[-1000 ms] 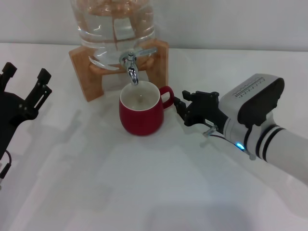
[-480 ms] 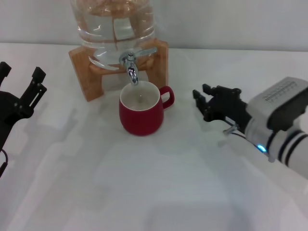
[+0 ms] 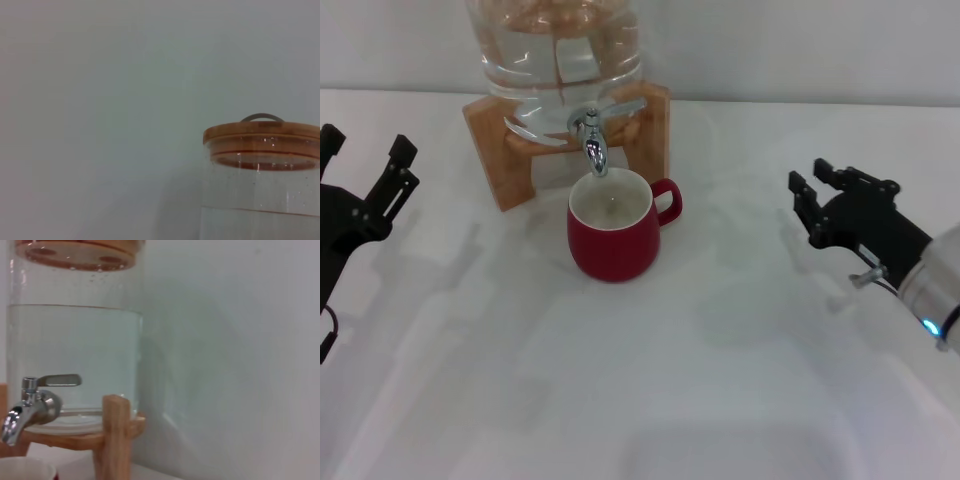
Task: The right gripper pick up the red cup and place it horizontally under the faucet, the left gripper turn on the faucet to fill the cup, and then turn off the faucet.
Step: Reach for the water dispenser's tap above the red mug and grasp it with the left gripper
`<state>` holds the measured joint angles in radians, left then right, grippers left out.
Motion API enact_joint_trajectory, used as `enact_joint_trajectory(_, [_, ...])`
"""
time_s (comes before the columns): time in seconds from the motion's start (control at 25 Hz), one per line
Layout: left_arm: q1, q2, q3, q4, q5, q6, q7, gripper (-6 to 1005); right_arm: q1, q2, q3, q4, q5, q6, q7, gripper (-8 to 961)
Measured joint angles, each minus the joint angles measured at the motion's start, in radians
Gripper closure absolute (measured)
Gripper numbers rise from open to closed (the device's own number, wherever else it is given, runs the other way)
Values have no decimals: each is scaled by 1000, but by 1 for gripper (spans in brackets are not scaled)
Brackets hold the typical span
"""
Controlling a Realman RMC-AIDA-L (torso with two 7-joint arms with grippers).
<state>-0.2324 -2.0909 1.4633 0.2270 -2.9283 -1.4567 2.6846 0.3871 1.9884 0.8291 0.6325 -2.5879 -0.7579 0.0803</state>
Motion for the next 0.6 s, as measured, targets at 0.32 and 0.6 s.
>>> enact_joint_trajectory(0.32, [-3, 0, 0, 0, 0, 4, 0, 125, -8, 20, -7, -113, -1, -126, 71, 547])
enact_joint_trajectory(0.6, [-4, 0, 0, 0, 0, 3, 1, 125, -33, 25, -22, -162, 4, -266, 89, 243])
